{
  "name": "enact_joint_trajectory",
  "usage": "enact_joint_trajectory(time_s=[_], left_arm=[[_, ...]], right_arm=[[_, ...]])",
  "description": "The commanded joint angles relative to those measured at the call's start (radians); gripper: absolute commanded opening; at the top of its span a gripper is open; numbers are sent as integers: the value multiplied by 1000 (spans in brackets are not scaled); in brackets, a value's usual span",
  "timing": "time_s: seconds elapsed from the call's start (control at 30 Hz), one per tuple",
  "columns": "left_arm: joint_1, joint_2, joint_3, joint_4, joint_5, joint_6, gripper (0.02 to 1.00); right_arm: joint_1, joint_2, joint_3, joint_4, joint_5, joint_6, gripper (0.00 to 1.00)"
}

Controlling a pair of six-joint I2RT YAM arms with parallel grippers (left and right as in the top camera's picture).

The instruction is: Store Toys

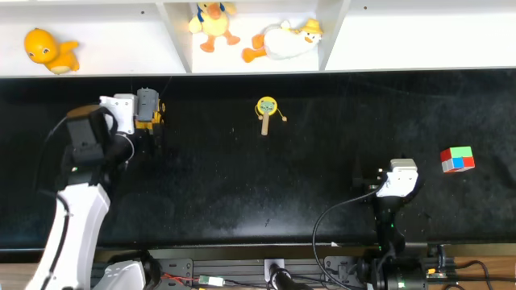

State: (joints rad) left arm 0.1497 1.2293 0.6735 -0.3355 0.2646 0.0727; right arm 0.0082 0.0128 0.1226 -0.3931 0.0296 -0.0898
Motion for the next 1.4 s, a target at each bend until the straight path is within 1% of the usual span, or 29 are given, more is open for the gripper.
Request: enact_joint_trajectory(time_s=[0.03, 0.23, 0.5, 0.53, 0.57, 0.6, 0.63, 0.67, 0.73, 0.77, 0.8, 0.87, 0.9, 1.0, 1.17, 1.3, 1.4], left_arm=[[-6, 85, -5, 58, -25, -18, 998], [-6, 159, -5, 176, -37, -2, 998], [-6, 242, -3, 263, -30, -3, 1000], [-6, 251, -1, 272, -30, -3, 985], [-6, 258, 3, 278, -30, -3, 947], [-6, 263, 6, 283, -31, -3, 901], [-6, 267, 10, 287, -31, -3, 805], [-6, 270, 11, 298, -31, -3, 750], [-6, 277, 11, 322, -31, -3, 684], [-6, 280, 11, 331, -31, -3, 641], [-6, 283, 11, 340, -31, -3, 577], [-6, 286, 11, 347, -31, -3, 489], [-6, 286, 11, 346, -31, -3, 465], [-6, 281, 11, 336, -31, -3, 426], [-6, 189, 2, 246, -50, 8, 411], [-6, 62, -31, 138, -100, 9, 408], [-6, -32, -59, 75, -102, 8, 406]], right_arm=[[4, -9, -8, 5, -7, -3, 996], [4, -9, -8, 5, -7, -3, 993], [4, -9, -8, 5, -7, -3, 996], [4, -9, -8, 5, -7, -3, 996], [4, -9, -8, 5, -7, -3, 996], [4, -9, -8, 5, -7, -3, 996], [4, -9, -8, 5, -7, -3, 993], [4, -9, -8, 5, -7, -3, 996], [4, -9, -8, 5, -7, -3, 993], [4, -9, -8, 5, -7, -3, 993], [4, -9, -8, 5, -7, -3, 993], [4, -9, -8, 5, -7, -3, 993], [4, -9, -8, 5, -7, -3, 993], [4, -9, -8, 5, -7, -3, 996], [4, -9, -8, 5, -7, -3, 993], [4, -9, -8, 5, -7, -3, 996], [4, -9, -8, 5, -7, -3, 996]])
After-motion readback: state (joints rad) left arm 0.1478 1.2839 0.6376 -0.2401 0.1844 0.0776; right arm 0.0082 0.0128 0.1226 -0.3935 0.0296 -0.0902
